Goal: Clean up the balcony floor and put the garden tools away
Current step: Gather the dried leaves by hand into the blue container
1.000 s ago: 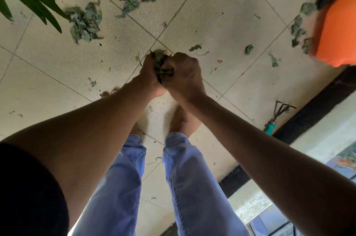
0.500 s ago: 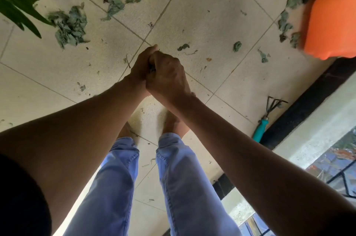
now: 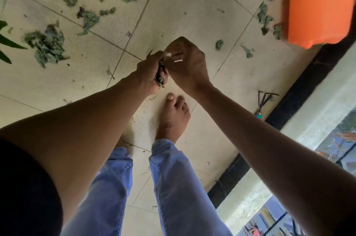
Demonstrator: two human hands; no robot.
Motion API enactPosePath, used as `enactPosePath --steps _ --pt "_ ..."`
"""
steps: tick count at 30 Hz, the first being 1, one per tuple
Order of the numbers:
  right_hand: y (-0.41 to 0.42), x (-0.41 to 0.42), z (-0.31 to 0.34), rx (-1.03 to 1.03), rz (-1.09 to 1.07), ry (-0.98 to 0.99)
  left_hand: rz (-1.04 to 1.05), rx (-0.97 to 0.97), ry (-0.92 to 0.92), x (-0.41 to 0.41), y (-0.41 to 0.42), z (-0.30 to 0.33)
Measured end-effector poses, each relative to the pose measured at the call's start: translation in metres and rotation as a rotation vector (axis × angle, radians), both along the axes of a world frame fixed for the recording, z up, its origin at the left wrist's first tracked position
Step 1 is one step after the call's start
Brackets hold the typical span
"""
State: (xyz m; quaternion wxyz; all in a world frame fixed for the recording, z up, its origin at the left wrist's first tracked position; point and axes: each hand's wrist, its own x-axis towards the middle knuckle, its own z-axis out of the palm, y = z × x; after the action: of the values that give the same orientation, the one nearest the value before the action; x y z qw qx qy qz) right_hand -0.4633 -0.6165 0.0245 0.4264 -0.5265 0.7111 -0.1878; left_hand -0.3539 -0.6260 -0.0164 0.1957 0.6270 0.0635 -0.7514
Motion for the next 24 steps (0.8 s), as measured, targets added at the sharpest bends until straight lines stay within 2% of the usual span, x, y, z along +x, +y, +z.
enactPosePath --steps 3,7,9,12,15,24 --pt "0.005 -0.035 -0.013 -0.035 -0.053 0.073 -0.005 0.037 0.037 0.002 0.002 -0.011" --pt "0.011 -0.100 -0.053 0.151 -0.121 0.500 -0.009 0.051 0.077 0.002 0.002 -0.015" --pt "0.010 -0.129 -0.064 0.247 -0.221 0.628 -0.020 0.055 0.085 0.002 0.004 -0.016" --pt "0.006 -0.153 -0.072 0.307 -0.317 0.599 -0.033 0.054 0.099 0.001 0.006 -0.019" --pt "0.002 -0.156 -0.077 0.263 -0.301 0.552 -0.049 0.067 0.100 0.002 0.007 -0.022" --pt "-0.006 -0.094 -0.091 0.045 -0.008 0.434 -0.017 0.102 0.132 0.004 0.014 -0.026"
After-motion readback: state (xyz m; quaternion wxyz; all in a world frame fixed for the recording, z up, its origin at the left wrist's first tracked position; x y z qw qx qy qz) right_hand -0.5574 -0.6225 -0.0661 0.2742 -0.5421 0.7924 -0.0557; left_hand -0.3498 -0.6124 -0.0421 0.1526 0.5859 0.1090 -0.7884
